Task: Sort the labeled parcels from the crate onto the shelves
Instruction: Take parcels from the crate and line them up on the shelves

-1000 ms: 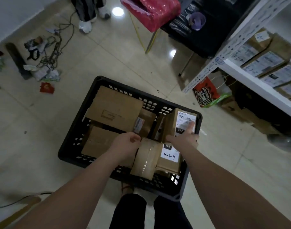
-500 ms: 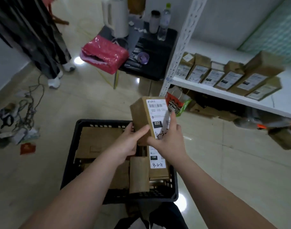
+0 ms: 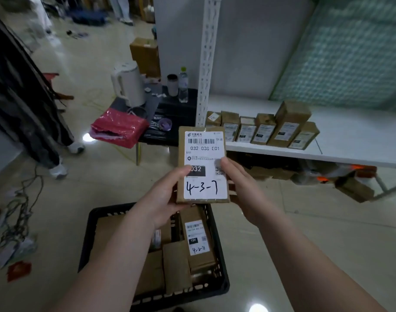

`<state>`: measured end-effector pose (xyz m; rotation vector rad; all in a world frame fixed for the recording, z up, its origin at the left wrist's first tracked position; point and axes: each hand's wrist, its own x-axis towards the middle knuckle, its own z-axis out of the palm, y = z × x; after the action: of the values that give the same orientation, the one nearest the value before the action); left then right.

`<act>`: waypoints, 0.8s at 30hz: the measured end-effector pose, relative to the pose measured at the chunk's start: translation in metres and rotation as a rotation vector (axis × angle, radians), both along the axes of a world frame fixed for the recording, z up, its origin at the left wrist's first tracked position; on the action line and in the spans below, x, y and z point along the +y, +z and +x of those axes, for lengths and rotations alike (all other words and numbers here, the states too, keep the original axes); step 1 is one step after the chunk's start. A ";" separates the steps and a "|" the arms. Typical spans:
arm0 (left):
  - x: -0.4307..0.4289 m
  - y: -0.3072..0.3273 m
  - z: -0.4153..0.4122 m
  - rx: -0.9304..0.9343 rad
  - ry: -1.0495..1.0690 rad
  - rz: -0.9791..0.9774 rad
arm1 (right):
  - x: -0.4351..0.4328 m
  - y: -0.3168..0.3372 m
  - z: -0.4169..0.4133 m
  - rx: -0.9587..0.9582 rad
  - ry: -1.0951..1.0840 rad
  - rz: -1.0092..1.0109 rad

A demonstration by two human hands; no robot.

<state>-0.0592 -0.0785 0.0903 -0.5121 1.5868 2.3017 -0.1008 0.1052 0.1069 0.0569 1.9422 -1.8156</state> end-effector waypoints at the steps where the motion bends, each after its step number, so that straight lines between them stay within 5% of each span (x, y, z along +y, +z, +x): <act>1: 0.005 0.003 0.000 0.004 -0.017 -0.009 | 0.007 0.002 0.001 -0.014 0.010 -0.011; 24: 0.298 0.024 0.012 0.002 -0.350 -0.108 | 0.301 0.008 0.055 -0.103 -0.159 -0.055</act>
<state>-0.0467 0.2193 0.1147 -0.2319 1.6581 1.9662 -0.0455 0.4063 0.1151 0.2889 1.8611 -1.9258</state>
